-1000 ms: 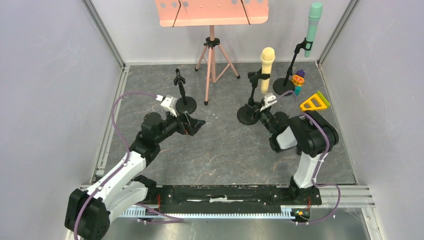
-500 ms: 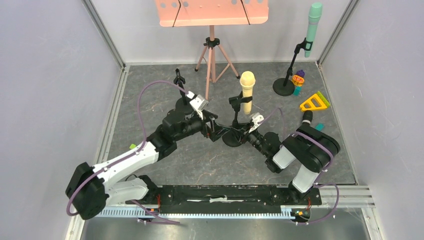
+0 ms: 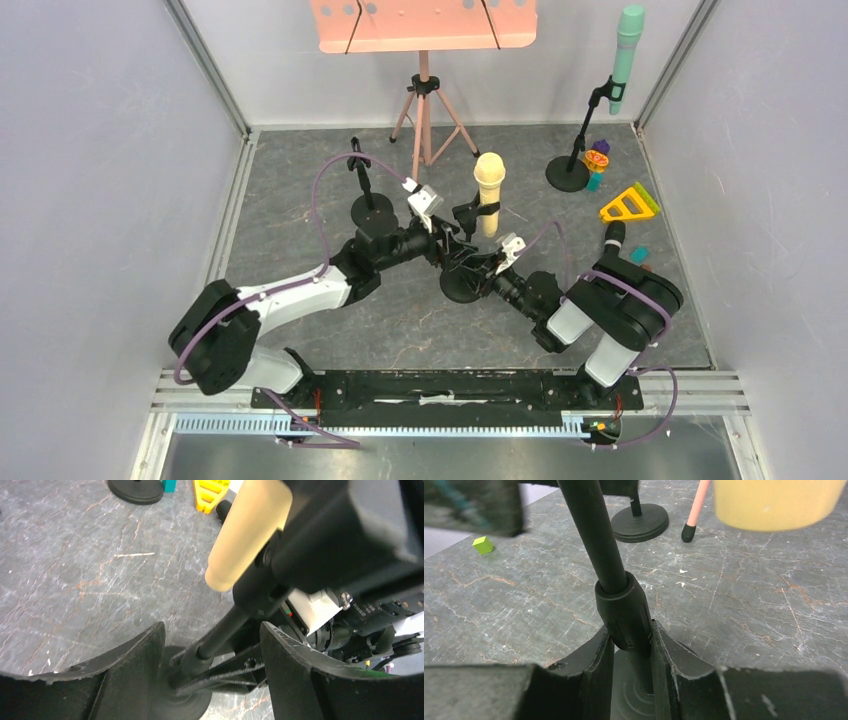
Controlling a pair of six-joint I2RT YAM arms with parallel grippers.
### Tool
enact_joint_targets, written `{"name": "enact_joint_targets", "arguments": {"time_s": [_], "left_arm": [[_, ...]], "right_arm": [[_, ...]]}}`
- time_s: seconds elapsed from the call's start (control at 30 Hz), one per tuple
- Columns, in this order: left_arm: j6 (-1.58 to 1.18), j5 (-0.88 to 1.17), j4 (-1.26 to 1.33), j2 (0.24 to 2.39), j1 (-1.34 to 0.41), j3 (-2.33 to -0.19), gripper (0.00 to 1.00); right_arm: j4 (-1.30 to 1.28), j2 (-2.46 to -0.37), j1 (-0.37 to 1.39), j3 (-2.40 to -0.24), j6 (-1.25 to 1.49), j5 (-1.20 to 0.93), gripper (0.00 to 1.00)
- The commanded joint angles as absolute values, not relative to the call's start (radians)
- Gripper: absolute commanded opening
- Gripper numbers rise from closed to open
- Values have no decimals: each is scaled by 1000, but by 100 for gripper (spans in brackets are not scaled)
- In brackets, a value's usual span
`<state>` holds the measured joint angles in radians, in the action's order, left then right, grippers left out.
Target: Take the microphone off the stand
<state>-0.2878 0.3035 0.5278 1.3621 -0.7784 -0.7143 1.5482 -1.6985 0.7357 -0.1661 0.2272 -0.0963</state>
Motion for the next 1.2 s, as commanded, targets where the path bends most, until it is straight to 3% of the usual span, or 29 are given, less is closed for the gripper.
{"name": "enact_joint_targets", "arguments": {"time_s": [0.0, 0.07, 0.17, 0.3, 0.5, 0.67, 0.93, 1.17], "left_arm": [[-282, 335, 678, 1410, -792, -777, 71], [-277, 333, 685, 1428, -793, -790, 67], [-271, 345, 672, 1440, -795, -808, 52], [-275, 358, 667, 1451, -796, -813, 43], [-236, 383, 597, 1442, -804, -797, 15], [-168, 406, 602, 1430, -808, -751, 2], [-57, 423, 551, 1402, -821, -761, 2], [-30, 417, 568, 1386, -827, -749, 2]], "right_arm": [[1904, -1751, 760, -82, 324, -191, 19], [1905, -1750, 760, -76, 329, -197, 20], [1903, -1746, 759, -70, 336, -198, 21], [1890, -1729, 759, -64, 327, -200, 26], [1865, -1654, 727, -34, 330, -216, 51], [1827, -1584, 652, -52, 369, -356, 58], [1482, -1457, 614, -175, 238, -459, 60], [1354, -1480, 613, -241, 205, -493, 48]]}}
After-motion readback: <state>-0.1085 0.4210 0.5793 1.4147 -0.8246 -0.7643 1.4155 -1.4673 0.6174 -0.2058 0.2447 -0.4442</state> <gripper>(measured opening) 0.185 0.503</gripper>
